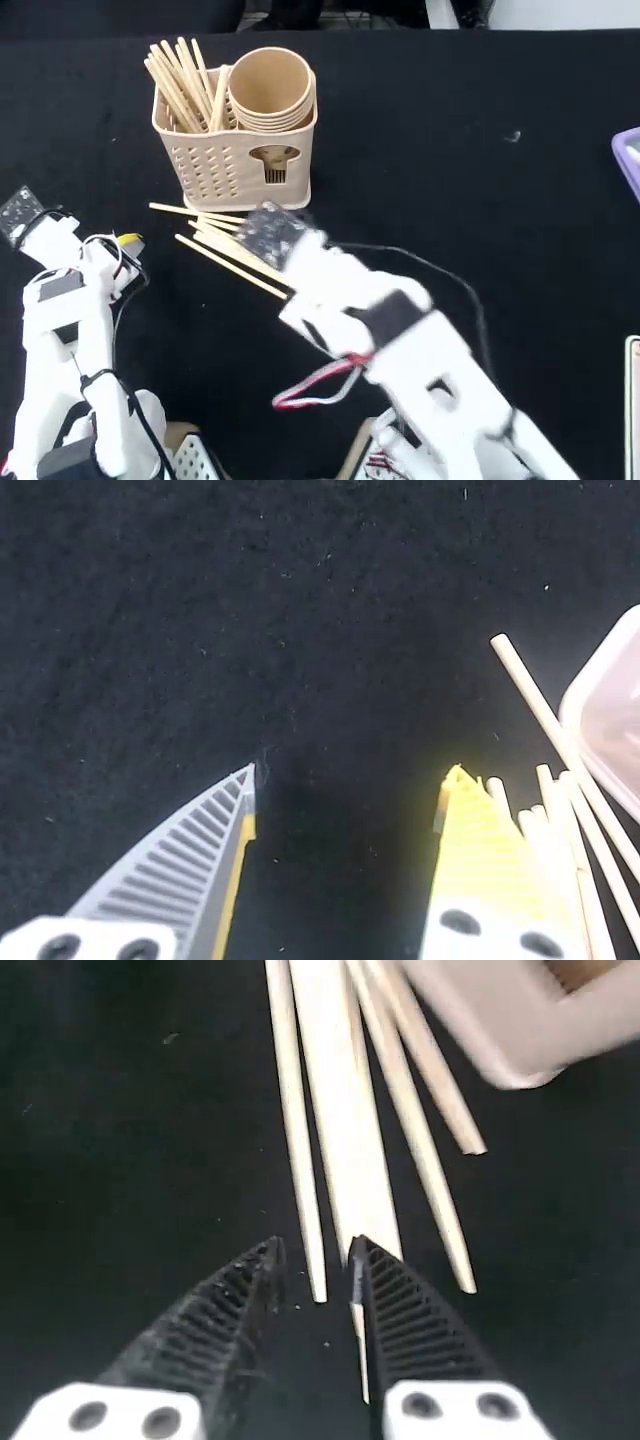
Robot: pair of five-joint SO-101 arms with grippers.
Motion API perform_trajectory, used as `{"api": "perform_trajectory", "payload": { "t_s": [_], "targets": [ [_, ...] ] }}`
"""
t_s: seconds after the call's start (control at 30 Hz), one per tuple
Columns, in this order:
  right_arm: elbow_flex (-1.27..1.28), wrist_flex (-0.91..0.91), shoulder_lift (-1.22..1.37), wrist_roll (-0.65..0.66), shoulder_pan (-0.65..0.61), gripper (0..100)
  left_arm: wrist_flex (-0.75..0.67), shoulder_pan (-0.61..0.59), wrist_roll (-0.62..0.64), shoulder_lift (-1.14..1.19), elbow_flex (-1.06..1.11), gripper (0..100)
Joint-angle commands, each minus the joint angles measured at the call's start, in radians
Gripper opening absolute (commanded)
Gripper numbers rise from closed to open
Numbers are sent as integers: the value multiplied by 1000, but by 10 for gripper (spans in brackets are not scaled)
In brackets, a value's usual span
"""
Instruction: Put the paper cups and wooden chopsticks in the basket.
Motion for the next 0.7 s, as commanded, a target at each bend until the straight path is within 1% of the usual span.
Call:
{"api": "perform_trajectory", "payload": {
  "t_s": [0.0, 0.23, 0.37, 0.53, 0.67],
  "targets": [
    [-13, -77, 110, 17, -21, 119, -12, 7, 6, -18, -7, 287],
    [-16, -141, 257, 18, -117, 119, -8, 5, 11, -18, -7, 287],
    [-16, -224, 321, 25, -120, 119, -8, 5, 11, -18, -7, 287],
    [-18, -298, 412, 120, -118, 119, -8, 5, 8, -18, -7, 287],
    [-45, -342, 479, 190, -83, 119, -8, 5, 6, -18, -7, 287]
  ]
}}
